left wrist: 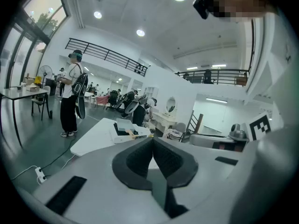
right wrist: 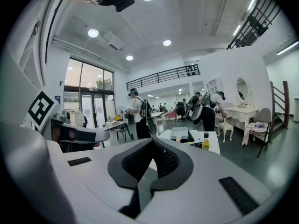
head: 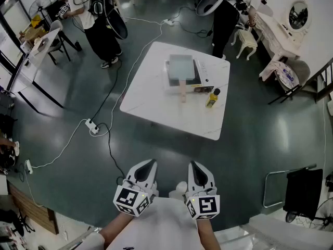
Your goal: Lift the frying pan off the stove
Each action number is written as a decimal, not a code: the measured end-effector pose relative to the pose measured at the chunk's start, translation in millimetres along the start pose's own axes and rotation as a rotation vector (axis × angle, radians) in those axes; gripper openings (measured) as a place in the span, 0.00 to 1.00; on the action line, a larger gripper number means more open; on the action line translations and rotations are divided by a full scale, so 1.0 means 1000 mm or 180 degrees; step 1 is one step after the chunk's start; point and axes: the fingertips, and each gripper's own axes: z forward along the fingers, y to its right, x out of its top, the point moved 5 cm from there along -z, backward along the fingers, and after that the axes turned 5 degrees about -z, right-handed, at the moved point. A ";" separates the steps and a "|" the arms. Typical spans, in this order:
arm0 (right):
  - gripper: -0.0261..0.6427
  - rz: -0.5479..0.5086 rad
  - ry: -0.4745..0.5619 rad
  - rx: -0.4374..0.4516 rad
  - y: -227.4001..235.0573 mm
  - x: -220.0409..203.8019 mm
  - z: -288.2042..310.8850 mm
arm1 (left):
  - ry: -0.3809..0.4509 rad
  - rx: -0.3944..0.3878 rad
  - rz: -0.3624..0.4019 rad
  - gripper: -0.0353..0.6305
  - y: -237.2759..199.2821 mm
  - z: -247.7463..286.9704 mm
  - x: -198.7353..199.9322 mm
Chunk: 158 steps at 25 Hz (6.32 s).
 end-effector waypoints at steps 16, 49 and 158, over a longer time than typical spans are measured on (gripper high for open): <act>0.04 0.0042 0.0089 0.0087 0.069 0.000 -0.013 | -0.0092 0.0096 0.0025 0.06 0.047 0.059 -0.015; 0.04 -0.0015 -0.0314 -0.0166 0.122 0.023 0.259 | -0.0530 -0.0583 -0.0095 0.06 -0.129 0.269 0.074; 0.22 0.0811 -0.1698 0.0184 0.173 -0.112 0.395 | -0.1712 -0.1582 -0.2913 0.24 -0.183 0.510 -0.036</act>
